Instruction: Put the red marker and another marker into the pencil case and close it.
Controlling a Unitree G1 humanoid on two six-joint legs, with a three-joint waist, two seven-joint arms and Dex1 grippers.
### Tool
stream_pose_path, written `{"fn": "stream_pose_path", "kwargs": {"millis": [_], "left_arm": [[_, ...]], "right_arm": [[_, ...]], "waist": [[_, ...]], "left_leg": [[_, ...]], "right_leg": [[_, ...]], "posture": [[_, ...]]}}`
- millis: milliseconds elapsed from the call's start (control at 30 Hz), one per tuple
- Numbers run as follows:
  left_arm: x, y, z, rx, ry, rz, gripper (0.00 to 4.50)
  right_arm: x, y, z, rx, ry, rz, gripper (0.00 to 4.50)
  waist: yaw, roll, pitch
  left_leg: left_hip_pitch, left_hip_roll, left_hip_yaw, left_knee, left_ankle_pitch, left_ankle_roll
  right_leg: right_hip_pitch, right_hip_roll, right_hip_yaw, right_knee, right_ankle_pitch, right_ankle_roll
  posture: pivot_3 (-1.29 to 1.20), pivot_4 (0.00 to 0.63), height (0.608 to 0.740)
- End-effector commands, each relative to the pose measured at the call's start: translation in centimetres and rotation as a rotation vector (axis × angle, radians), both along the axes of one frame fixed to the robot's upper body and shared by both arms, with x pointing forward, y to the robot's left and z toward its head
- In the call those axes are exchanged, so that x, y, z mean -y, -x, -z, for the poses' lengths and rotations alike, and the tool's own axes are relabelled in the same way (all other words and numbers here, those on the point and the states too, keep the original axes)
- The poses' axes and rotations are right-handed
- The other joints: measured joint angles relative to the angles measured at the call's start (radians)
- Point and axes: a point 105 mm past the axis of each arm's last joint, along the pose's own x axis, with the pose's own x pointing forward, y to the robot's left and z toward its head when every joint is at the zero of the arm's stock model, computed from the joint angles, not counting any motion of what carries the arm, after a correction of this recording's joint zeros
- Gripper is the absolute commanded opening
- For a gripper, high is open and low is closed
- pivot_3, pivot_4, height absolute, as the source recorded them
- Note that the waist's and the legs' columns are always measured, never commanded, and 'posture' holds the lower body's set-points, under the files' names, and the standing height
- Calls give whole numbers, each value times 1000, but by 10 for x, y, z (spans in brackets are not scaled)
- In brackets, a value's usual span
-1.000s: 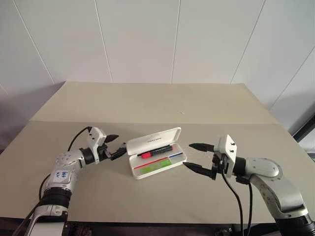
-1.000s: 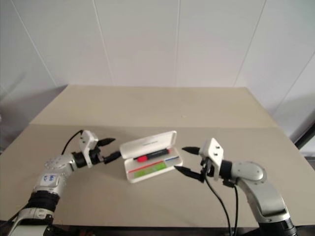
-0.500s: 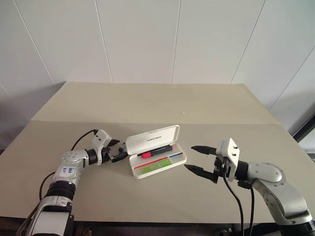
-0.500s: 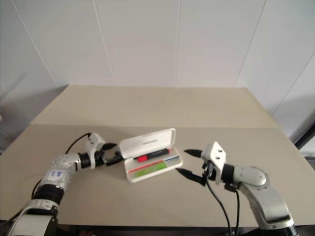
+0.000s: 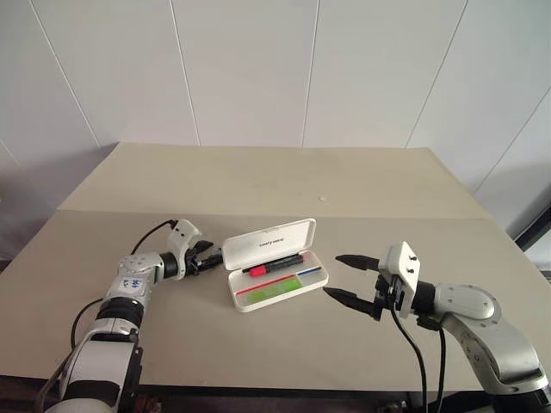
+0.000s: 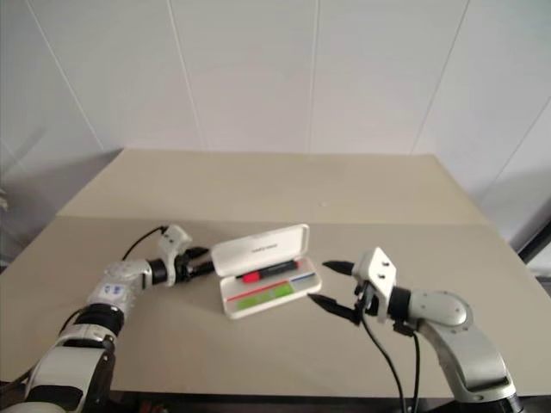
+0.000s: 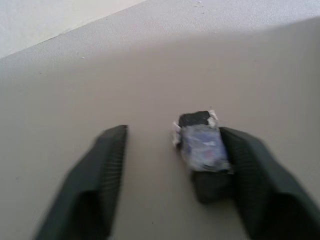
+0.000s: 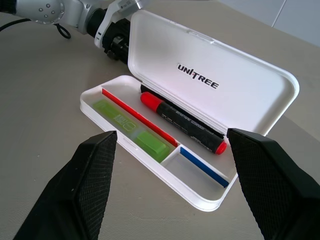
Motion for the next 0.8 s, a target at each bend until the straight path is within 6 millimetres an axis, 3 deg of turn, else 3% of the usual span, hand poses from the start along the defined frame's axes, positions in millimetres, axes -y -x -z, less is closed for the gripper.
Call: {"fn": "stream_pose_path", "kwargs": {"millis": [33, 133, 167, 333, 433, 533, 633, 800], "left_arm": [[1, 0, -4, 13, 3, 14, 1580], [-5, 1, -6, 27, 5, -2, 549], [-7, 1, -8, 36, 5, -4, 394], [-24, -1, -48, 181, -42, -37, 395], [-22, -1, -80, 286, -67, -7, 395], [-4, 3, -119, 397, -64, 87, 395], [28, 16, -154, 486, -46, 263, 395], [76, 41, -177, 525, -36, 524, 395]], "right_arm": [[3, 2, -15, 59, -8, 9, 4500], [5, 3, -14, 57, -7, 13, 4500], [5, 3, -14, 57, -6, 14, 4500], [9, 2, -14, 54, -1, 19, 4500], [10, 2, -15, 52, 1, 19, 4500], [12, 2, -14, 45, 7, 16, 4500], [12, 1, -14, 42, 9, 12, 4500], [13, -1, -14, 45, 11, 16, 4500]], "waist": [[0, 0, 0], [0, 0, 0], [0, 0, 0], [-4, -1, 1], [-1, -1, 1], [5, -1, 1], [9, -2, 1], [1, -2, 1]], "left_leg": [[0, 0, 0, 0, 0, 0], [0, 0, 0, 0, 0, 0], [0, 0, 0, 0, 0, 0], [0, 1, 0, 0, 0, 0], [0, 1, 0, -1, 0, 0], [-1, 0, 0, 0, 0, 0], [-2, 0, 0, 1, 0, 0], [-2, 0, 0, 0, 0, 0]], "right_leg": [[0, 0, 0, 0, 0, 0], [0, 0, 0, 0, 0, 0], [0, 0, 0, 0, 0, 0], [-1, 0, 0, 0, 0, 0], [-1, 1, 0, 0, 0, 0], [0, 0, 0, 0, 0, 0], [0, 0, 0, -1, 0, 1], [0, 0, 0, -2, 0, 1]], "posture": [[0, 150, 740], [0, 150, 740], [0, 150, 740], [0, 150, 740], [0, 150, 740], [0, 150, 740], [0, 150, 740], [0, 150, 740]]}}
